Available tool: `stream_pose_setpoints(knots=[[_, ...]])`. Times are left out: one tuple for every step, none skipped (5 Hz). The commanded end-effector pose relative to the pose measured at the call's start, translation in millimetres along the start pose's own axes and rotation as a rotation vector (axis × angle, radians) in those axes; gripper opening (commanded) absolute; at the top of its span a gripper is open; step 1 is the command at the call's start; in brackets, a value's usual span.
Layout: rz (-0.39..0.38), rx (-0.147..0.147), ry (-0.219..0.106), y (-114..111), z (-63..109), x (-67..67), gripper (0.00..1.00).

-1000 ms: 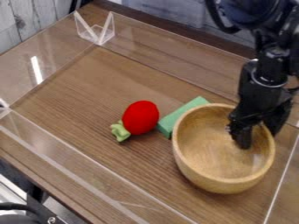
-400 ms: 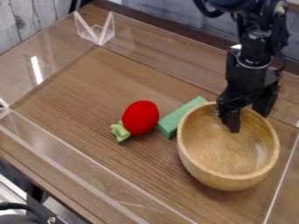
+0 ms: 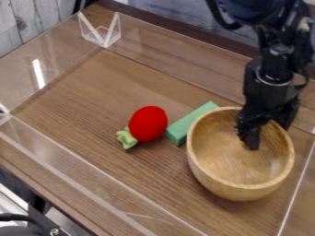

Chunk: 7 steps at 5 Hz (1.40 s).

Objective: Remove the green stick from the brown bowl and put it on the table

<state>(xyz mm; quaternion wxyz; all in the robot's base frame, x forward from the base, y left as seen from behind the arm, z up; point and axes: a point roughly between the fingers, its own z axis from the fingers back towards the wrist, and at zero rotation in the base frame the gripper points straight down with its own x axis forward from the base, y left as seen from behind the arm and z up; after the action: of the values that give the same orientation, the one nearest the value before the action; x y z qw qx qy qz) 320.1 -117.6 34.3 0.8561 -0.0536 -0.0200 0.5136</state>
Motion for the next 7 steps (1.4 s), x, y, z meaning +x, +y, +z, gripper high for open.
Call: stream_pose_setpoints(knots=[[-0.011, -0.122, -0.027, -23.7, 38.4, -3.7, 1.00], [0.033, -0.125, -0.028, -23.0, 42.2, -8.6, 0.00], [0.009, -0.149, 0.005, -20.1, 56.7, -9.3, 0.00], [0.006, -0.157, 0.015, -2.7, 61.6, -6.7, 0.00], [0.019, -0.170, 0.029, 12.4, 70.5, -3.7, 0.00], [0.026, -0.164, 0.032, 24.7, 72.5, -13.1, 0.00], [0.020, -0.156, 0.036, 30.4, 72.9, -23.5, 0.00]])
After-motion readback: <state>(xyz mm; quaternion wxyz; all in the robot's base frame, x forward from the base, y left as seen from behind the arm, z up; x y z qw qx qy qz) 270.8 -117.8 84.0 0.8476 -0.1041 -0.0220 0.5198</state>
